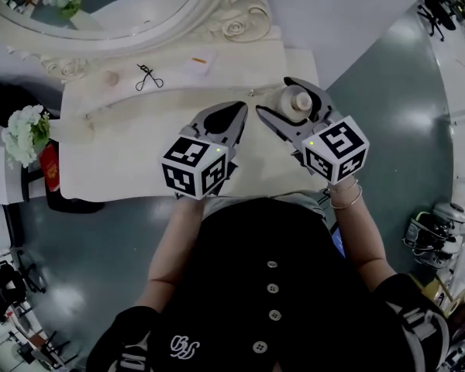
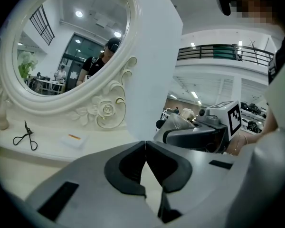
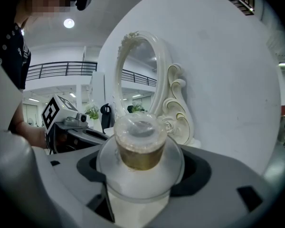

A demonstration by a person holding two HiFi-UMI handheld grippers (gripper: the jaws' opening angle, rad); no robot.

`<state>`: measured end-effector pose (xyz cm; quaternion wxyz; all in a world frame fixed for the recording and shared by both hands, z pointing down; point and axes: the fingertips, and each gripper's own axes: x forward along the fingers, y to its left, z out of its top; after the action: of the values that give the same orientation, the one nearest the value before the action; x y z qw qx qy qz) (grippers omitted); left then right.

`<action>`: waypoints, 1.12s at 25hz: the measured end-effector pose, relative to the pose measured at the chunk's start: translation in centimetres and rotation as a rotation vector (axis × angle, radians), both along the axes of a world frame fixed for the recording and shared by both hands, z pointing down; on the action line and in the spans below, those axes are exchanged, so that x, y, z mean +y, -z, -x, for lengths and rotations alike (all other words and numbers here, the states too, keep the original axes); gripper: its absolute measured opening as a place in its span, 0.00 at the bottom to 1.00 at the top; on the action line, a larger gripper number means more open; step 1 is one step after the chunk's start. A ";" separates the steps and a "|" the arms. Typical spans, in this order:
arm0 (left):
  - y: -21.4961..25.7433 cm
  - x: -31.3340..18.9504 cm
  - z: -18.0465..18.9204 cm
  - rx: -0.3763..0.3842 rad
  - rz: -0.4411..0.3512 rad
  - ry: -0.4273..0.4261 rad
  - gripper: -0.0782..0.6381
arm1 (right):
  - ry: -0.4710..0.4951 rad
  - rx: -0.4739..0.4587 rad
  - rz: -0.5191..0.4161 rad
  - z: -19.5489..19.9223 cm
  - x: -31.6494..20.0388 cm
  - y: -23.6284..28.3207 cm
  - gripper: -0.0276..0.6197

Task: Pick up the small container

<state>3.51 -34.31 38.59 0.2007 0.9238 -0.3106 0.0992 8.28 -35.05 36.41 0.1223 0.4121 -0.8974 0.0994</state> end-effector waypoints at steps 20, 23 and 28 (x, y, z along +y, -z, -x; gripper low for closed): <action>-2.8 1.9 0.1 -0.037 0.078 -0.026 0.13 | -0.029 -0.065 0.077 0.8 2.5 -2.8 0.57; -3.2 2.3 0.1 -0.046 0.086 -0.036 0.13 | -0.039 -0.075 0.082 1.0 2.7 -3.0 0.57; -3.5 2.5 0.2 -0.045 0.095 -0.035 0.13 | -0.071 -0.089 0.081 1.1 2.9 -3.1 0.57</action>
<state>3.36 -31.83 42.11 0.2354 0.9160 -0.2939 0.1383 7.22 -32.19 39.50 0.0953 0.4335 -0.8821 0.1579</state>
